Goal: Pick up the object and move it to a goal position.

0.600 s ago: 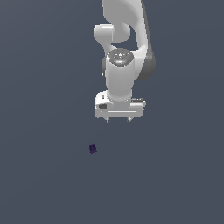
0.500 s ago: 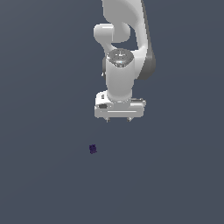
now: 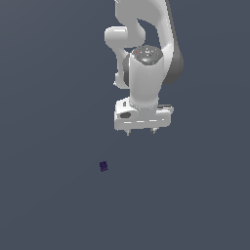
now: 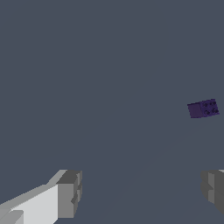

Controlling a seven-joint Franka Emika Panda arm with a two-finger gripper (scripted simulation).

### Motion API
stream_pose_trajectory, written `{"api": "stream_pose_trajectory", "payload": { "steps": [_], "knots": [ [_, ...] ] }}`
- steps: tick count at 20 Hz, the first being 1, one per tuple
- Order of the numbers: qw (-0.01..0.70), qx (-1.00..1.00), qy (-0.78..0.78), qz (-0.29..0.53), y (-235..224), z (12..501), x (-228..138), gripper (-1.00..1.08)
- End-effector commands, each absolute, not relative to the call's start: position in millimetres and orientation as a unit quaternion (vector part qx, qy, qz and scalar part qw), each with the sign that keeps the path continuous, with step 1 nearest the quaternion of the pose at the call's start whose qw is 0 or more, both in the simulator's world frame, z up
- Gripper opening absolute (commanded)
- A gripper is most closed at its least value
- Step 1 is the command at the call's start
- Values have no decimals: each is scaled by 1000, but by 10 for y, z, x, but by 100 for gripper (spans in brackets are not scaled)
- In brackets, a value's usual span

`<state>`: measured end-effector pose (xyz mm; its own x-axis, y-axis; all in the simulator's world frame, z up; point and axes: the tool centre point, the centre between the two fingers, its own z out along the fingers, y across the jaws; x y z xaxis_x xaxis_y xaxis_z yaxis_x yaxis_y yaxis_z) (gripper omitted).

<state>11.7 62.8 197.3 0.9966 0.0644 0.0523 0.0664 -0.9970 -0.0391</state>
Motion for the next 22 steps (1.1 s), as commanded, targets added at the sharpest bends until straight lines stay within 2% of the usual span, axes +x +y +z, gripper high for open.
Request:
{"api": "stream_pose_trajectory", "payload": {
  "steps": [1,12,22],
  "knots": [
    [20,-999,-33,-25,617,1969,118,100],
    [15,-998,-56,-21,320,1751,334,100],
    [5,-994,-109,-10,-417,1188,701,100]
  ]
}}
